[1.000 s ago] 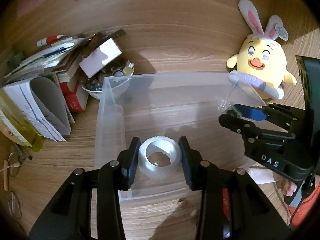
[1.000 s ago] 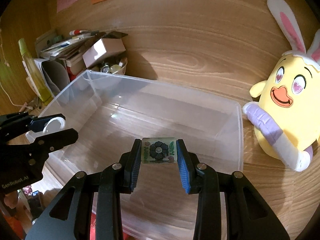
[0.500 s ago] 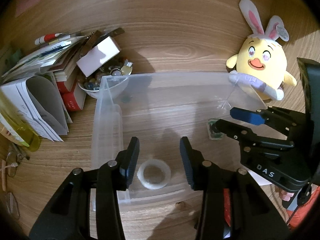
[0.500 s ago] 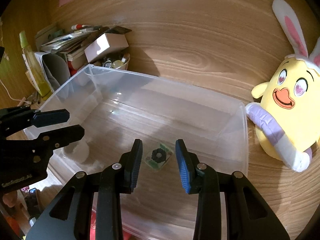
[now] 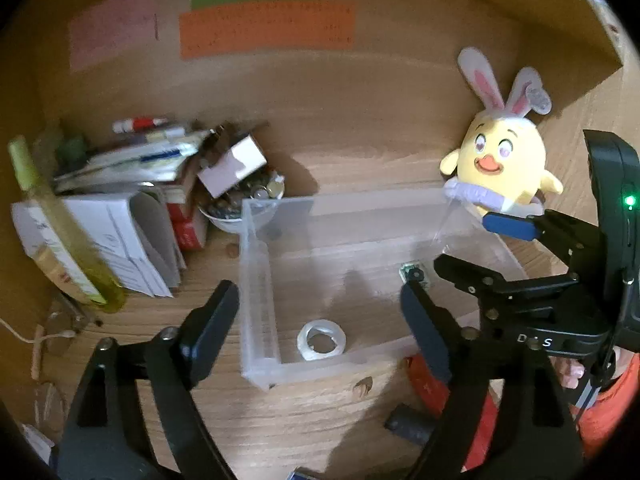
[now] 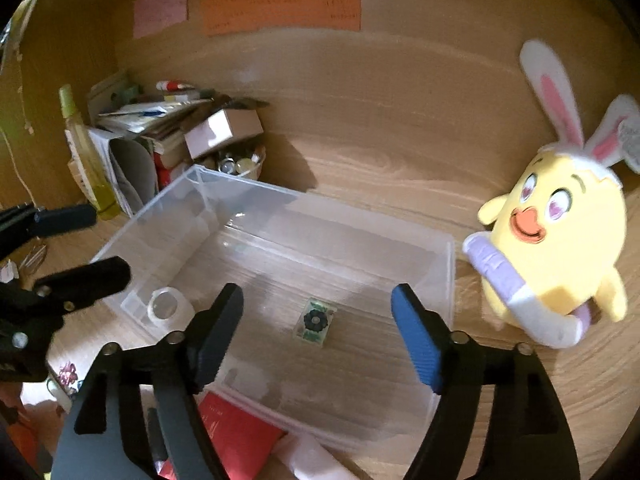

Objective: Organize objects
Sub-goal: 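Withdraw both tools from the bin back toward the desk items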

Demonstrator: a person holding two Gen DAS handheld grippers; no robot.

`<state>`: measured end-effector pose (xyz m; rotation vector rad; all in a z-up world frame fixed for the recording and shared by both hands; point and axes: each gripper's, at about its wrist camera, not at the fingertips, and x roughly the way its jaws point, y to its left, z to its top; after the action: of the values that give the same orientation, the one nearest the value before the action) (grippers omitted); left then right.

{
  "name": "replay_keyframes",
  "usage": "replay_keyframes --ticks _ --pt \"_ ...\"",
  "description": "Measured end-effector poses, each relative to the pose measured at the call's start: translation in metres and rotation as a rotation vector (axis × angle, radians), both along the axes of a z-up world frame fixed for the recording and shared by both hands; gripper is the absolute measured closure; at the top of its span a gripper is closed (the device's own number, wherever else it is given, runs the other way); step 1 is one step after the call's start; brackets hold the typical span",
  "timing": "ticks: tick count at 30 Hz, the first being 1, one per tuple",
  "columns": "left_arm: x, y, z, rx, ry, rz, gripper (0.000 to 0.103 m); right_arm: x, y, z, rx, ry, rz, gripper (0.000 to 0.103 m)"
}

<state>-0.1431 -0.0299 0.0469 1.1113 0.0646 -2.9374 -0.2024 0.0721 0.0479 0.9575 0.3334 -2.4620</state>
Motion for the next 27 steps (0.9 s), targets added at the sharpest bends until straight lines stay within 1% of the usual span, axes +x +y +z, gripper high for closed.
replay_keyframes --ticks 2,3,4,9,13,19,23,27 --pt "0.011 0.001 0.006 -0.015 0.023 0.005 0.010 0.009 0.001 0.006 0.006 0.024 0.006 0.025" --pt "0.015 0.000 0.007 -0.020 0.030 0.007 0.009 0.014 0.003 0.009 0.006 0.034 0.010 0.024" --pt "0.021 0.000 0.009 -0.025 0.039 0.009 0.008 0.018 0.005 0.012 0.003 0.043 0.014 0.021" --pt "0.041 -0.006 0.011 -0.013 0.048 0.007 0.007 0.038 0.015 0.026 -0.021 0.080 0.025 0.020" --pt "0.060 -0.011 0.009 -0.007 0.047 0.007 0.007 0.054 0.025 0.032 -0.036 0.100 0.032 0.017" --pt "0.085 -0.023 -0.001 -0.009 0.031 0.022 0.006 0.074 0.038 0.030 -0.020 0.132 0.026 0.016" --pt "0.099 -0.032 -0.012 -0.007 0.004 0.038 0.006 0.082 0.048 0.026 -0.028 0.118 0.029 0.015" --pt "0.111 -0.040 -0.022 -0.011 -0.018 0.055 0.006 0.087 0.054 0.017 -0.005 0.107 0.016 0.015"
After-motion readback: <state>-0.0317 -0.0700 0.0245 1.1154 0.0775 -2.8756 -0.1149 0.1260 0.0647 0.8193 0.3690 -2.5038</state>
